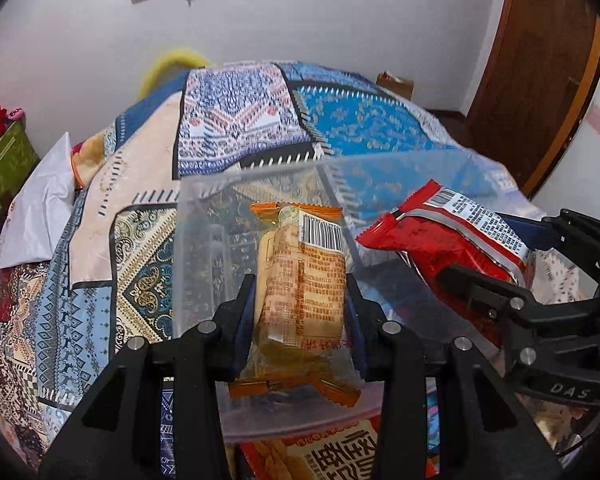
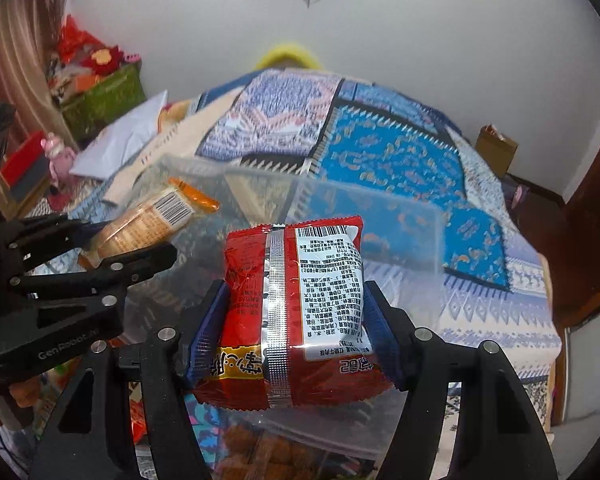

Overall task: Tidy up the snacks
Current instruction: 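Lower the wafer packet into the clear box with the left tool while the right drops the red bag in, then grasp the yellow-labelled snack bag with the left tool while the right grasps the biscuit packet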

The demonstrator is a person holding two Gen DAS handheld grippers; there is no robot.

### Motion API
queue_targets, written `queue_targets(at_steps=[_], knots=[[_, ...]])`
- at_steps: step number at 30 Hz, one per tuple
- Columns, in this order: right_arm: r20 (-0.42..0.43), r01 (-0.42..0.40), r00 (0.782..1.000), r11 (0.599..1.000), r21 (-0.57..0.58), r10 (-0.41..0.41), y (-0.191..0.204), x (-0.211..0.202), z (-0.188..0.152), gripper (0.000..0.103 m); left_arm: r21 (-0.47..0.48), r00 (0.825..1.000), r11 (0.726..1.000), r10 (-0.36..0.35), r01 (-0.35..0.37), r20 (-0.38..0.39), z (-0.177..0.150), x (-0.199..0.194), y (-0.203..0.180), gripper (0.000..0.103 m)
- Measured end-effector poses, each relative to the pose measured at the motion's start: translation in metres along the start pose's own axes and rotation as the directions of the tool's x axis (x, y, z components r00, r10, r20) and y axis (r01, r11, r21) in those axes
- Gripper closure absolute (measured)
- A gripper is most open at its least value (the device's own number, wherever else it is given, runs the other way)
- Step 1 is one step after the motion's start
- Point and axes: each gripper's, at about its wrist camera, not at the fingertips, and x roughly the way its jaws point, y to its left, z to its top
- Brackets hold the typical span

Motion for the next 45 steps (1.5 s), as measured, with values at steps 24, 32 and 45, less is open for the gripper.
queue_targets(at_steps=[24, 32, 45], knots=[[-0.007, 0.021, 1.0, 1.0, -0.023, -0.021, 0.004, -0.017, -0.003, 0.037, -0.051, 0.999, 0.998, -0.039, 0.039, -0.007, -0.004, -0.022, 0.005, 0.045], [0.11, 0.007, 0.994, 1.0, -0.004, -0.006, 0.005, -0.073, -0.008, 0.032, -0.075, 0.995, 0.996, -0.041, 0.048, 0.094, -0.01, -0.084, 0.009, 0.042], [0.176, -0.01, 0.984, 0.999, 0.051, 0.0, 0.006, -0.13, -0.057, 0.026, -0.064, 0.984, 0.998, -0.017, 0.029, 0.179, -0.064, -0.158, 0.002, 0.035]])
